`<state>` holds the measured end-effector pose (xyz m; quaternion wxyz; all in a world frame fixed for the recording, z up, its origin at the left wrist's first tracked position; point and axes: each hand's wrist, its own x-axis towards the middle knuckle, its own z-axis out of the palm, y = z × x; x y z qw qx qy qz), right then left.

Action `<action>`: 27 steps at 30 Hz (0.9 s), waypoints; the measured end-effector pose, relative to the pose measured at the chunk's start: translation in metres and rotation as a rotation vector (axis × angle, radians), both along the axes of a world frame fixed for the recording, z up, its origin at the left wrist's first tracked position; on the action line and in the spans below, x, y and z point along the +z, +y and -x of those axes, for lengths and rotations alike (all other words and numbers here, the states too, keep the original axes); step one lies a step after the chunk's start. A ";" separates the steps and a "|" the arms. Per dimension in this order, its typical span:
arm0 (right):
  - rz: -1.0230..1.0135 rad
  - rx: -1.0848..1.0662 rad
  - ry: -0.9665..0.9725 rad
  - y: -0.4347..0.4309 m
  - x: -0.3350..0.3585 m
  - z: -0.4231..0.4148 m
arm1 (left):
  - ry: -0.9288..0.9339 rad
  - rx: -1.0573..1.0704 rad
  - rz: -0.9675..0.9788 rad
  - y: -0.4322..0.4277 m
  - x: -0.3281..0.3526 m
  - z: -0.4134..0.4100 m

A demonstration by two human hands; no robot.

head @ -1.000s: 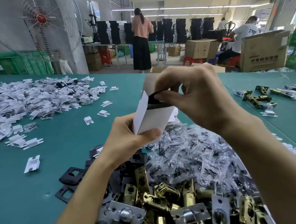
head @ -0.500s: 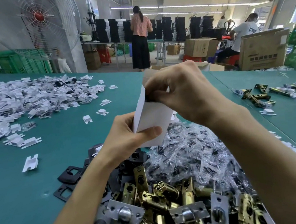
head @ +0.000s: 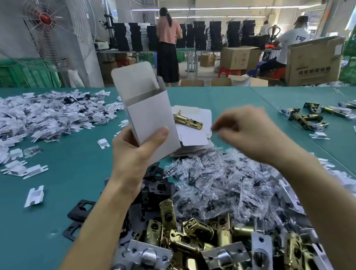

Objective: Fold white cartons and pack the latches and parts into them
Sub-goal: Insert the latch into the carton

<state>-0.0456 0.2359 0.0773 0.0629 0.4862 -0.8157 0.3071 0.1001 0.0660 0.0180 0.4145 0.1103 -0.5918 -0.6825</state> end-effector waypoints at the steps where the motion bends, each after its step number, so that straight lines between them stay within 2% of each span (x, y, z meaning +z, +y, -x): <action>1: -0.220 0.045 -0.034 0.002 -0.009 0.000 | 0.002 0.011 -0.019 -0.001 0.000 0.000; 3: -0.510 0.143 -0.121 0.004 -0.028 -0.003 | -0.024 -0.008 -0.014 0.000 0.000 0.001; 5: -0.605 0.160 -0.115 0.002 -0.042 -0.007 | -0.063 -0.050 0.026 0.003 -0.001 0.002; 7: -0.605 0.131 -0.057 0.000 -0.051 -0.009 | -0.078 -0.075 0.038 0.005 -0.001 0.003; 12: -0.534 0.156 -0.108 0.003 -0.047 -0.009 | -0.097 -0.069 0.064 0.004 -0.001 0.003; 15: -0.368 0.134 -0.083 0.010 -0.030 -0.007 | -0.158 -0.072 0.072 0.003 -0.004 0.003; 19: 0.150 0.111 -0.233 0.018 -0.001 -0.009 | -0.263 -0.119 0.099 0.002 -0.007 0.003; 22: 0.443 0.187 -0.229 0.014 0.016 -0.016 | -0.278 -0.160 0.124 0.002 -0.007 0.003; 24: 0.486 0.206 -0.111 0.007 0.023 -0.021 | -0.281 -0.178 0.136 0.003 -0.007 0.004; 27: 0.397 0.149 0.159 -0.007 0.028 -0.026 | -0.289 -0.210 0.166 0.004 -0.007 0.003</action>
